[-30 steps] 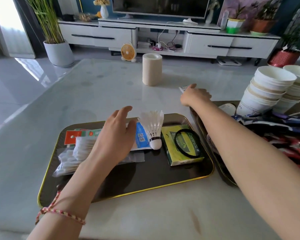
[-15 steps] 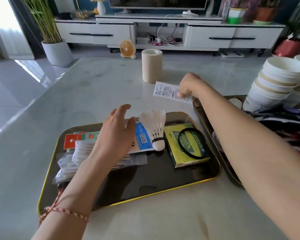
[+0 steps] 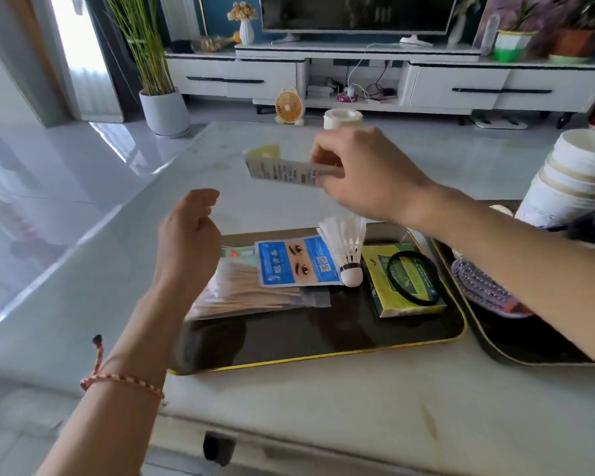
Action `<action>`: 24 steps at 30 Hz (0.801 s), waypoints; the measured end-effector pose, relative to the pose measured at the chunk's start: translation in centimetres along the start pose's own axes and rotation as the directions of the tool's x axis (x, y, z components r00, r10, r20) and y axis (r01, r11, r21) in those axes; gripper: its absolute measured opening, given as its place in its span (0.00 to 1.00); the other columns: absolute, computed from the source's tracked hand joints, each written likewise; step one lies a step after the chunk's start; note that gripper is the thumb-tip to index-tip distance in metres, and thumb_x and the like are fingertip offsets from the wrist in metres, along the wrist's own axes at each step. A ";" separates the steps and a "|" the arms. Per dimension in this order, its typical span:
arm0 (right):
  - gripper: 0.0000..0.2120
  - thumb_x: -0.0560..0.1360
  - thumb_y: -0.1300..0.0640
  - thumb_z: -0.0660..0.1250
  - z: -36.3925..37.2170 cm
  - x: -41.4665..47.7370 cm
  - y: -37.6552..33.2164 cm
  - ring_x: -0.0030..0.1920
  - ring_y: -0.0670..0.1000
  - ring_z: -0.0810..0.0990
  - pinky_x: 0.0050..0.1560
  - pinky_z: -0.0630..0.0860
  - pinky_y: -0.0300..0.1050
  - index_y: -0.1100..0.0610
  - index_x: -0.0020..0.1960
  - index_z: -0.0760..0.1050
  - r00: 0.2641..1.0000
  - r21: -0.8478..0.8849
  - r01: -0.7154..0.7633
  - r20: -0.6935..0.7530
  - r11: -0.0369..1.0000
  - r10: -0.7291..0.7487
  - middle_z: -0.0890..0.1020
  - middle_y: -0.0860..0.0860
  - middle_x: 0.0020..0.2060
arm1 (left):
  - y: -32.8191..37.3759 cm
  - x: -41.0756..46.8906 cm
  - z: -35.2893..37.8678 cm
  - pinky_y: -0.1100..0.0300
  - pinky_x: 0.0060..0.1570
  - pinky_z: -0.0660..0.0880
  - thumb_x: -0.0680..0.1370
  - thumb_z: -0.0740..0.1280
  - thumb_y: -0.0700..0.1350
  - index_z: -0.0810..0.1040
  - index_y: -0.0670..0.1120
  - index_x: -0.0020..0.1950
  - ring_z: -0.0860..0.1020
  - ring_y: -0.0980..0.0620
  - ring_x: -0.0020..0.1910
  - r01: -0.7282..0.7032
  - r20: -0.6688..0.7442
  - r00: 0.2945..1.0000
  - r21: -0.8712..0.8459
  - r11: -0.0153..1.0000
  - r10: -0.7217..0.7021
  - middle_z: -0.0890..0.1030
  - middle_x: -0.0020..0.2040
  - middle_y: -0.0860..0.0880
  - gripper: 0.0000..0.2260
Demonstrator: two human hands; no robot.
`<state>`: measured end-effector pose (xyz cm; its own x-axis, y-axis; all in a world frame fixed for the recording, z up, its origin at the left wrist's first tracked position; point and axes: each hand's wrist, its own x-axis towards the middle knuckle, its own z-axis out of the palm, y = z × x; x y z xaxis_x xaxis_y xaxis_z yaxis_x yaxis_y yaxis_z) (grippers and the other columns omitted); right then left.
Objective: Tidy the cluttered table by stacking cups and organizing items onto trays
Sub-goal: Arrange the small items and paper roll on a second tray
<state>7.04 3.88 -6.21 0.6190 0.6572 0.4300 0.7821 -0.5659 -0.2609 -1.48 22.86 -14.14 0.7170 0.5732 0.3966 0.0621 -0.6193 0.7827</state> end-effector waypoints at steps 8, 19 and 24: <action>0.18 0.76 0.63 0.55 5.9 -4.5 -5.2 0.56 0.53 0.69 0.54 0.62 0.44 0.56 0.64 0.70 0.948 -0.227 0.283 0.215 0.932 -0.236 0.73 0.52 0.56 | -2.1 -0.2 -1.8 0.53 0.50 0.70 0.73 0.56 0.32 0.76 0.48 0.48 0.77 0.40 0.52 0.073 -0.021 0.997 -0.156 0.985 -0.078 0.78 0.46 0.47 0.15; 0.16 0.78 0.55 0.59 6.8 -8.9 -6.6 0.47 0.56 0.75 0.45 0.73 0.51 0.60 0.63 0.71 0.877 -0.144 0.384 0.365 0.912 -0.312 0.75 0.58 0.52 | -1.8 -0.9 -2.1 0.67 0.44 0.67 0.76 0.57 0.34 0.79 0.43 0.53 0.75 0.54 0.48 -0.004 0.013 1.000 0.028 1.000 0.003 0.78 0.47 0.53 0.14; 0.17 0.80 0.49 0.54 6.7 -9.6 -5.9 0.48 0.54 0.74 0.46 0.71 0.48 0.57 0.62 0.72 0.838 -0.079 0.420 0.416 0.904 -0.353 0.73 0.57 0.51 | -1.5 -1.0 -1.8 0.72 0.40 0.64 0.75 0.57 0.32 0.80 0.41 0.51 0.75 0.54 0.47 -0.018 -0.005 1.000 0.051 0.999 0.018 0.78 0.45 0.52 0.14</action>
<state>-3.01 4.28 -14.57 0.2727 0.9575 0.0935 0.9614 -0.2750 0.0127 -3.53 24.23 -14.86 0.7147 0.5645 0.4130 0.0848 -0.6561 0.7499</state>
